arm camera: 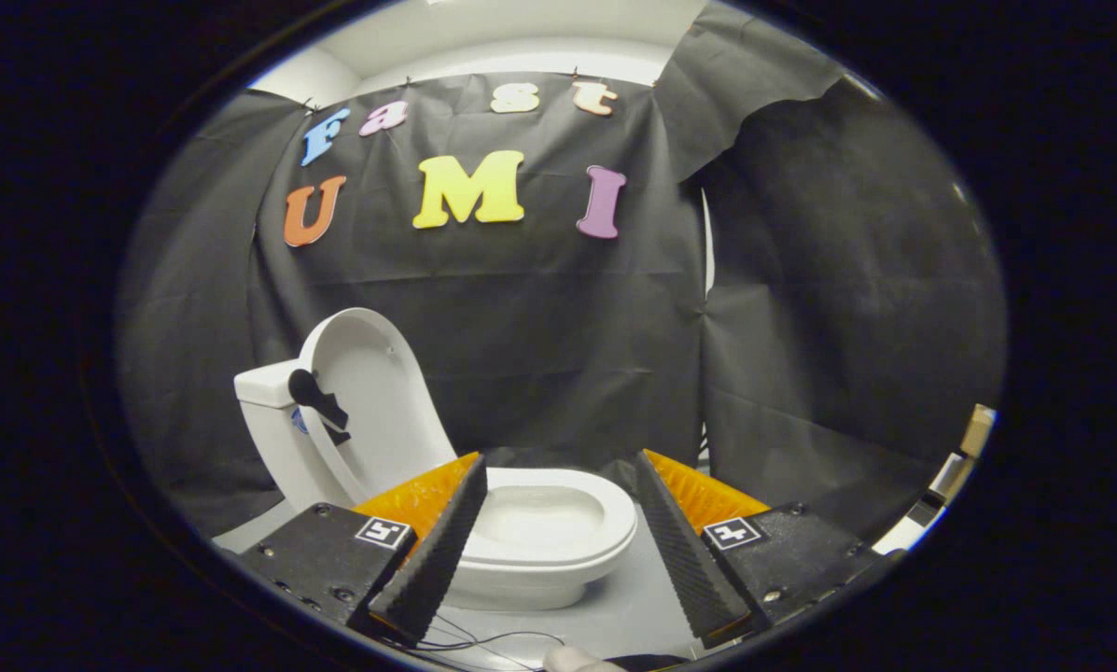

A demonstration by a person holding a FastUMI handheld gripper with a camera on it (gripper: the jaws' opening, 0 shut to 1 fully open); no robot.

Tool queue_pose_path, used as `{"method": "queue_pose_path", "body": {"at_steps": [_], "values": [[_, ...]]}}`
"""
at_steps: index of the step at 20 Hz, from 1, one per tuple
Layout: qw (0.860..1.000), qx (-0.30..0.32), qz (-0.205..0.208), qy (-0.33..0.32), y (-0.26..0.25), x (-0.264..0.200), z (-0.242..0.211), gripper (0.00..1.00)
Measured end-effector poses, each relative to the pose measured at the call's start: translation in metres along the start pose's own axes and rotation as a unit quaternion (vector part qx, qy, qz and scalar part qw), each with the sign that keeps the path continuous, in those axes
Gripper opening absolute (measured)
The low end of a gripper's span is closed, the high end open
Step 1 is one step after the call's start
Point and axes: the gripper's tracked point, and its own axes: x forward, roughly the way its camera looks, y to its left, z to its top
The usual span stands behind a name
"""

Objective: Open the toilet lid.

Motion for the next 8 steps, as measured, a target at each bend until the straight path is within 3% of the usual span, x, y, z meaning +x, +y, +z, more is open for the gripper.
{"method": "queue_pose_path", "body": {"at_steps": [8], "values": [[1.0, 0.001, -0.002, -0.004, -0.006, -0.0065, -0.005, 0.99]]}}
